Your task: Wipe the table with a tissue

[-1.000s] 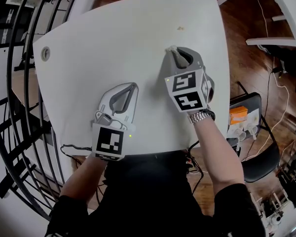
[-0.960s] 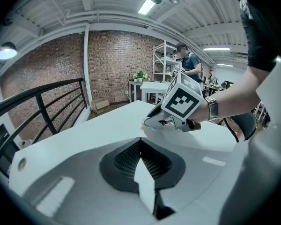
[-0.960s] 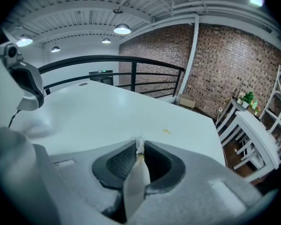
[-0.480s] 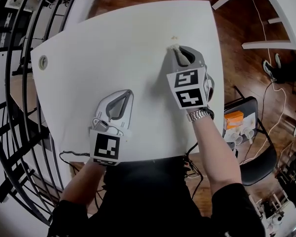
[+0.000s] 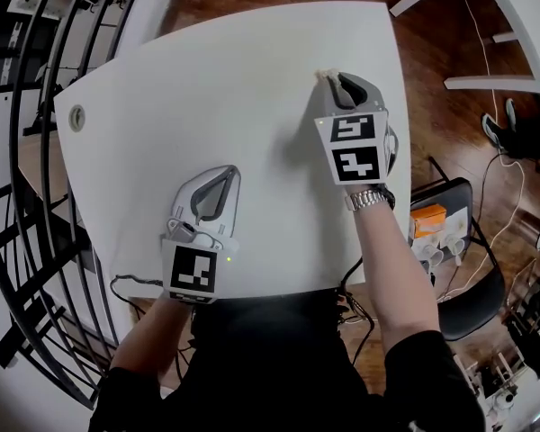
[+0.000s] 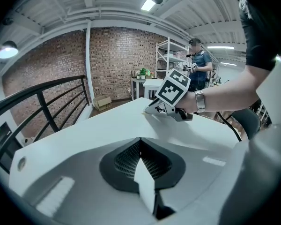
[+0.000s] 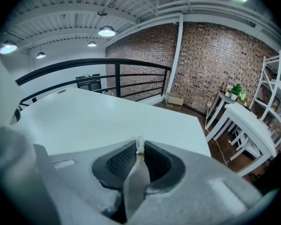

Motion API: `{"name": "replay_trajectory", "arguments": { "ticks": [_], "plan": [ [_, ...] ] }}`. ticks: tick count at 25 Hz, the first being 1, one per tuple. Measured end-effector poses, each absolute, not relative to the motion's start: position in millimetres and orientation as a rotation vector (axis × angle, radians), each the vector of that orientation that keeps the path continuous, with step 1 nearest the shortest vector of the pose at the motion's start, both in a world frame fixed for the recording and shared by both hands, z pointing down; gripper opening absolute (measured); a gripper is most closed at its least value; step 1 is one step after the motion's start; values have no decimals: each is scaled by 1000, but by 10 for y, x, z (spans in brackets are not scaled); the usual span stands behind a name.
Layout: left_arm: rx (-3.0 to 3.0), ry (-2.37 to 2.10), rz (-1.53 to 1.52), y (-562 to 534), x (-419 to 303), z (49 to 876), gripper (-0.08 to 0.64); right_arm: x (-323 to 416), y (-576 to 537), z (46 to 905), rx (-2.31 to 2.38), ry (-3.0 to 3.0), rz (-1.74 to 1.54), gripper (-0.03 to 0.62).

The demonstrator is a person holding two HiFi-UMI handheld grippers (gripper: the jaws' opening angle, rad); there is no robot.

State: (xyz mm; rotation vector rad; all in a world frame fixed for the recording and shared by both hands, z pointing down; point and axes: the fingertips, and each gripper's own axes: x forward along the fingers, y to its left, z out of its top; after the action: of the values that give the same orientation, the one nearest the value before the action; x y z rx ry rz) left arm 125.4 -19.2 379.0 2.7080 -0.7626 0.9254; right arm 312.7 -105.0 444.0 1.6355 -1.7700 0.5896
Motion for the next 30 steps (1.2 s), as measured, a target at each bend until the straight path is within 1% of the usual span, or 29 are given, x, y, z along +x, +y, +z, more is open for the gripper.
{"name": "replay_trajectory", "arguments": {
  "ticks": [17,30],
  "plan": [
    [2704,-745,932,-220,1350,3810,17,3032,-1203,4467,1604,-1802,573,43],
    [2694,-789,940,-230,1281,3770,17,2894,-1242,4484,1560,-1837,582,42]
  ]
}}
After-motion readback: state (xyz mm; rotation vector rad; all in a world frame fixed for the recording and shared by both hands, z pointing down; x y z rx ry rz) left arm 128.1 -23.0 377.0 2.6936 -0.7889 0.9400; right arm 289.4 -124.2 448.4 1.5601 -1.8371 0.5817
